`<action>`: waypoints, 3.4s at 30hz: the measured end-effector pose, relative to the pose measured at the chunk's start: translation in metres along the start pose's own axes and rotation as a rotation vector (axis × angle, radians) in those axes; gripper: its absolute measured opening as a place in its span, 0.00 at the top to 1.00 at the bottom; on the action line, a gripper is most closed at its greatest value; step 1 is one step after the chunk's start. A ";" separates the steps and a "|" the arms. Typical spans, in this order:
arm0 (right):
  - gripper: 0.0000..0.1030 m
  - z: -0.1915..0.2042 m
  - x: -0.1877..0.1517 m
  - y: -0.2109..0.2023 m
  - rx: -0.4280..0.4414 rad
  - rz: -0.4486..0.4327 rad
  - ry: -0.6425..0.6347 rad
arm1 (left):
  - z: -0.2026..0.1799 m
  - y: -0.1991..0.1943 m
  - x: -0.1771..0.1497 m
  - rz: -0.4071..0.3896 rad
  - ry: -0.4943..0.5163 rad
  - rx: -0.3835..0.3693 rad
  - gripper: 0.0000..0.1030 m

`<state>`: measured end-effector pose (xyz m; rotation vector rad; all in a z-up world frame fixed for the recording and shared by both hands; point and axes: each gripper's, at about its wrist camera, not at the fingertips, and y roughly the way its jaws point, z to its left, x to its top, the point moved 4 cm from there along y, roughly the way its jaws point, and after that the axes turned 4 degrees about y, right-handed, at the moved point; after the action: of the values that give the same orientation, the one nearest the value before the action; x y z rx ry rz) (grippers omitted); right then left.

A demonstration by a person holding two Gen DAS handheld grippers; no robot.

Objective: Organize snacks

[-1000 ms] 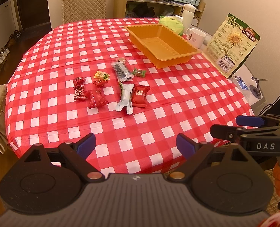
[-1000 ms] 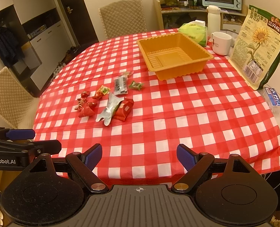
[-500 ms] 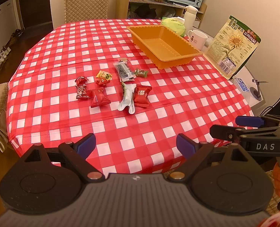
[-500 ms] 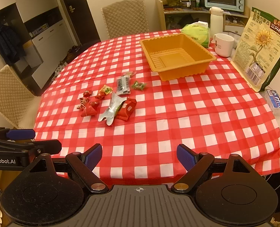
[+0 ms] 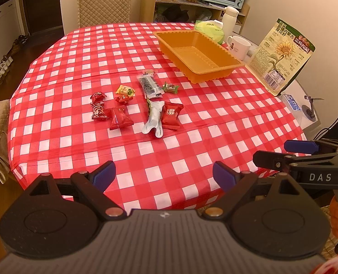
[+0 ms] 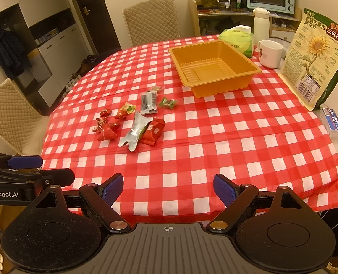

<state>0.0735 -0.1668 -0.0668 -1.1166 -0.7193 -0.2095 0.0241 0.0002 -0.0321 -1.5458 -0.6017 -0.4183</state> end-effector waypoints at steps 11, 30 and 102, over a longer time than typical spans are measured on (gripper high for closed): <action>0.17 0.000 0.000 0.001 -0.001 0.001 0.001 | 0.000 0.000 0.000 -0.001 0.000 -0.001 0.12; 0.17 -0.002 -0.001 0.003 0.000 0.004 0.003 | 0.009 -0.009 0.004 0.001 -0.001 -0.002 0.12; 0.99 -0.002 0.077 0.206 0.020 0.047 0.152 | 0.130 0.171 0.096 0.070 0.097 -0.103 0.41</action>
<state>0.2350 -0.0616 -0.1729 -1.0849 -0.5577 -0.2438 0.1909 0.1412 -0.1203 -1.6297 -0.4553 -0.4736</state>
